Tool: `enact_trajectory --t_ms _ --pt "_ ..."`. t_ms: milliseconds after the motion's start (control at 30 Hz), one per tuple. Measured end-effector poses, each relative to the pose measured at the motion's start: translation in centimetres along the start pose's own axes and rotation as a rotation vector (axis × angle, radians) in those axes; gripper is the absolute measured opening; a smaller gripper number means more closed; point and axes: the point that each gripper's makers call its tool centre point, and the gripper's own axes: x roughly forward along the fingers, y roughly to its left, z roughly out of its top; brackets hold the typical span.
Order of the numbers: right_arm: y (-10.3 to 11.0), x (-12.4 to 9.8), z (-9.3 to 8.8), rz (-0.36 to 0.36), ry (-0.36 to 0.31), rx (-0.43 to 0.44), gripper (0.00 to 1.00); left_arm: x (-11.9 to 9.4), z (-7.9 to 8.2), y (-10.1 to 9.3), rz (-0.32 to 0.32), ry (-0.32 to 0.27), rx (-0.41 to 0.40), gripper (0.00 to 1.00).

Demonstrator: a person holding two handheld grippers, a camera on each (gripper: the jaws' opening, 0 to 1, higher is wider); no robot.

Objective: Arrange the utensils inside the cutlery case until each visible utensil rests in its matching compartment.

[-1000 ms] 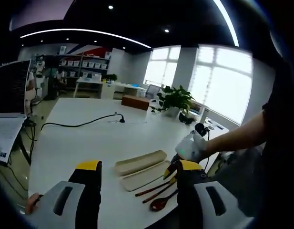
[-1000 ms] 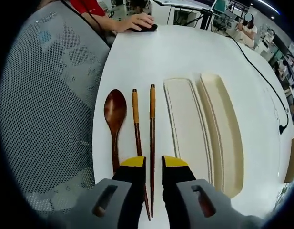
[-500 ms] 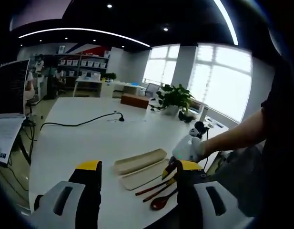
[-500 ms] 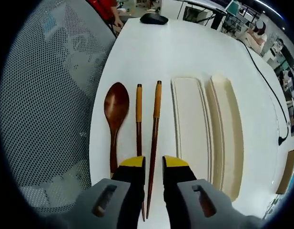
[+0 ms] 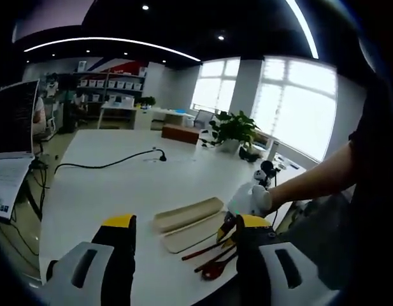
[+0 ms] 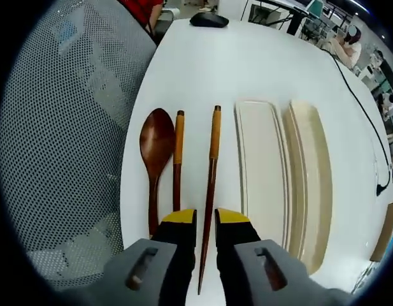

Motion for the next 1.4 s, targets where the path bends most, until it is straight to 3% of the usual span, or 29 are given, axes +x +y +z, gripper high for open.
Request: enact_trajectory --t_ms 167,300,367,733,933,1400 --pt "-0.3 0.16 0.35 -0.003 0.006 0.039 0.06 -0.02 -0.1 0.02 0.003 0.004 0.007 0.66" --pt "-0.14 0.24 0.42 -0.005 0.019 -0.008 0.05 0.0 -0.13 0.02 0.003 0.005 0.009 0.66" --pt "-0.26 0.26 0.43 -0.004 0.032 0.043 0.05 0.03 -0.15 -0.04 0.001 0.006 0.01 0.66" --pt "-0.35 0.51 0.56 -0.033 0.062 0.039 0.04 0.02 0.03 -0.01 0.005 -0.001 0.024 0.65" --pt "-0.43 0.44 0.56 -0.002 0.057 0.006 0.04 0.05 -0.21 -0.1 0.004 0.012 0.048 0.64" --pt "-0.6 0.63 0.72 0.001 0.056 0.035 0.01 0.09 -0.16 -0.2 -0.003 0.01 0.05 0.64"
